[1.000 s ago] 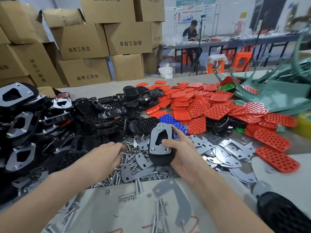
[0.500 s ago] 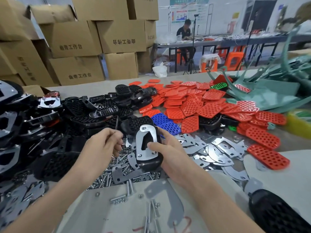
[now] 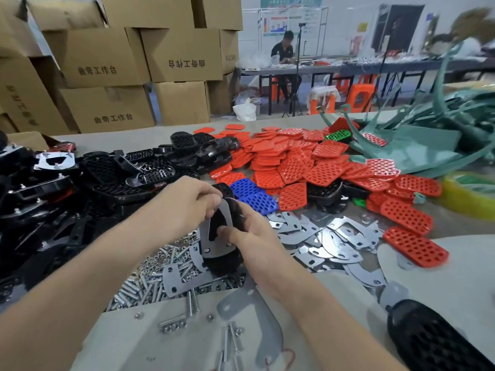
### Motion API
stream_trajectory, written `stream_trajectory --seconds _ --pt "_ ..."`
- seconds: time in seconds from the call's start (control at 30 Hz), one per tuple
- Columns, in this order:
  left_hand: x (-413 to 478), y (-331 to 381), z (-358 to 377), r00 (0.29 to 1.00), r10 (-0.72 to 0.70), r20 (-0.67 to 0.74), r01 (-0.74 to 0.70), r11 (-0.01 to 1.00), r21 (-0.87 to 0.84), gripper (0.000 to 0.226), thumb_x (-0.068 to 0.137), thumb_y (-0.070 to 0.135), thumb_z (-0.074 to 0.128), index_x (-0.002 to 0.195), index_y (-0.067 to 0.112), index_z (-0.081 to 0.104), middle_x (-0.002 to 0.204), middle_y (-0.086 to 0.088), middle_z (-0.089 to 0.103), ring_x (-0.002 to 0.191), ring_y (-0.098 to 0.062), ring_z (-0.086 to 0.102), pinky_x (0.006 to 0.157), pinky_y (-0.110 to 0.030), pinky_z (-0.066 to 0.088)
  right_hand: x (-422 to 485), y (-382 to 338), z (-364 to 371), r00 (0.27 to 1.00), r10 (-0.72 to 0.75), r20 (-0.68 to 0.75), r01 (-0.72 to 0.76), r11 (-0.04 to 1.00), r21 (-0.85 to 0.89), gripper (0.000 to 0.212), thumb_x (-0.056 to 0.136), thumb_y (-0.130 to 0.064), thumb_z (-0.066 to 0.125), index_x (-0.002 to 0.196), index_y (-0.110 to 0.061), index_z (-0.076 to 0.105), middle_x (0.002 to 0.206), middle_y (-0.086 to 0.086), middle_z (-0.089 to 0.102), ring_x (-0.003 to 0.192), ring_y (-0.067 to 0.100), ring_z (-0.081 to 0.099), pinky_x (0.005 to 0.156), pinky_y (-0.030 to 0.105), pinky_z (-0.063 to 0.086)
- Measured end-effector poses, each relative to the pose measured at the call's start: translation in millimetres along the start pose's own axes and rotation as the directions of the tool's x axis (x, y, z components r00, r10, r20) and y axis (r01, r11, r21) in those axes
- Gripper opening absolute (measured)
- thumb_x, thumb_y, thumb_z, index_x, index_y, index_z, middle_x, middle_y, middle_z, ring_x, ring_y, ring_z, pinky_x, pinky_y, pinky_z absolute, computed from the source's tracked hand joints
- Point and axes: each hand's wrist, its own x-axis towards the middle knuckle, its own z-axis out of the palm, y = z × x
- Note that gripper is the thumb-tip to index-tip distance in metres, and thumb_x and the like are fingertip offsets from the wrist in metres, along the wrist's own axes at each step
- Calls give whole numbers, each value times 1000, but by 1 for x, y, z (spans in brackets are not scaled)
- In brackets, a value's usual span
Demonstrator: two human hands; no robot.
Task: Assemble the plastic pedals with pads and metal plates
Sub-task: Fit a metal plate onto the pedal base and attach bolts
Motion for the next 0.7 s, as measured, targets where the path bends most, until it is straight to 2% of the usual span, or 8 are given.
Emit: stream_trajectory --seconds 0.1,0.17,0.27,0.33,0.43,0.5,0.57,0.7 --pt "9 2 -9 999 -17 47 16 1000 17 20 102 19 56 92 27 71 55 12 66 46 4 56 54 -20 46 0 0 2 999 -40 -7 40 999 -29 47 94 10 55 133 -15 60 123 11 72 116 23 67 101 39 54" --pt "10 3 -9 999 -1 48 -1 1000 26 20 101 20 56 89 28 69 56 15 66 47 4 57 55 -20 45 0 1 2 999 -50 -15 50 999 -17 47 94 12 54 132 -16 60 122 9 72 115 20 67 95 35 57" --pt "2 -3 -4 999 36 25 -35 999 -30 17 100 18 57 95 29 69 66 18 69 57 5 62 52 -11 44 -1 0 0 999 -41 -13 41 999 1 48 93 12 53 130 -18 61 118 5 73 107 12 68 86 25 56" --pt "-5 -11 3 998 42 -47 -47 992 -118 19 99 17 58 95 33 68 74 18 72 65 3 65 55 -10 46 -1 -2 -2 1000 -23 -16 23 1000 5 47 93 11 55 129 -18 61 118 7 73 107 13 69 94 30 56" --pt "-14 -27 14 975 8 -221 -77 949 -306 17 95 17 66 91 33 71 78 11 75 70 -5 70 69 -25 53 -1 -2 -2 1000 13 -19 -13 1000 18 46 93 8 57 132 -17 61 124 10 72 117 23 67 110 44 49" --pt "-19 -35 21 960 -27 -279 -96 904 -417 17 93 17 69 87 33 74 80 8 76 71 -8 71 76 -31 55 -1 -1 -2 999 46 -27 -44 997 56 45 94 7 57 133 -16 61 127 13 70 122 31 64 112 53 45" --pt "-23 -37 28 946 -40 -322 -124 872 -474 20 92 20 71 89 39 74 81 9 76 73 -7 72 77 -30 54 -1 -1 -1 998 57 -37 -54 995 84 44 95 9 55 132 -14 61 128 16 69 124 37 62 111 57 44" --pt "-30 -31 42 910 -43 -413 -177 860 -479 16 89 26 74 87 42 73 85 15 75 78 -2 68 76 -26 50 -2 -2 0 999 42 -24 -39 994 105 43 94 10 54 129 -13 64 125 19 69 112 32 66 110 59 45"
